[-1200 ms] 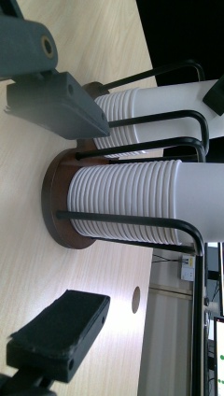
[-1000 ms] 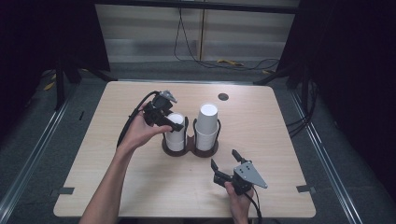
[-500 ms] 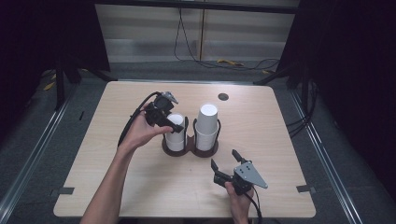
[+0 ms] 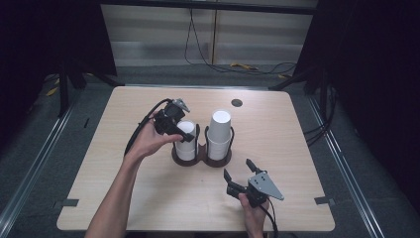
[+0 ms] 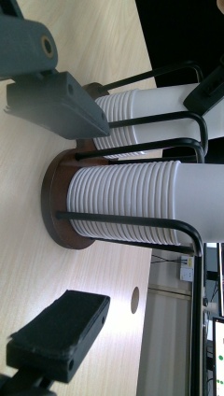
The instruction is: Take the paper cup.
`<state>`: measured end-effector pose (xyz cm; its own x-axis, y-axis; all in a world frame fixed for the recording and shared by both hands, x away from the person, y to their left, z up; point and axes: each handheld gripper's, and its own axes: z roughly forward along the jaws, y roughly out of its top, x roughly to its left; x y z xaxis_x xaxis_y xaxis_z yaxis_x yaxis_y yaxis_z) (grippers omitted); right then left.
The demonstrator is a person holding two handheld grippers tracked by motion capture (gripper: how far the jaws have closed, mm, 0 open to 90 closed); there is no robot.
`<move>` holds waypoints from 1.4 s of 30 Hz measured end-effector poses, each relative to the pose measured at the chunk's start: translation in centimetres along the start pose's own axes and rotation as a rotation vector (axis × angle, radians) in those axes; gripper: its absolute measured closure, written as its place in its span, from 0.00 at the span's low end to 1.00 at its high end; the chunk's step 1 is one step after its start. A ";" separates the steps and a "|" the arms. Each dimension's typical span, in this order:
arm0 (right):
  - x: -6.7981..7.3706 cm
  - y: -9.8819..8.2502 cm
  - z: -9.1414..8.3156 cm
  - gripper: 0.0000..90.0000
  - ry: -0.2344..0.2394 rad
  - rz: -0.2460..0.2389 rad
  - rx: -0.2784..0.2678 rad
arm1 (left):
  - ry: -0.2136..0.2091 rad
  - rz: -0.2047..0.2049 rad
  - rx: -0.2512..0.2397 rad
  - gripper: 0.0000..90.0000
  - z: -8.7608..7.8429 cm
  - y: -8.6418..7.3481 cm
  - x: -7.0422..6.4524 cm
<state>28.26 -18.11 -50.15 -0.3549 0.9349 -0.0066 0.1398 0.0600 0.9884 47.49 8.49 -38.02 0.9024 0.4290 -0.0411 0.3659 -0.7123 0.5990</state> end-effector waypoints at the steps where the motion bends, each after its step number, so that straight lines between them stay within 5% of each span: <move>1: 0.0 0.0 0.0 0.17 0.000 -0.002 0.000 | -0.001 -0.005 -0.003 0.35 0.0 0.0 0.0; 42: 0.0 0.0 0.0 0.17 -0.001 0.001 -0.004 | -0.018 0.009 -0.061 0.39 -1.6 -0.2 0.1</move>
<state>28.22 -18.16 -50.16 -0.3539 0.9353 -0.0057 0.1361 0.0576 0.9890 47.16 9.59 -36.84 0.9099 0.4119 -0.0496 0.3435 -0.6810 0.6468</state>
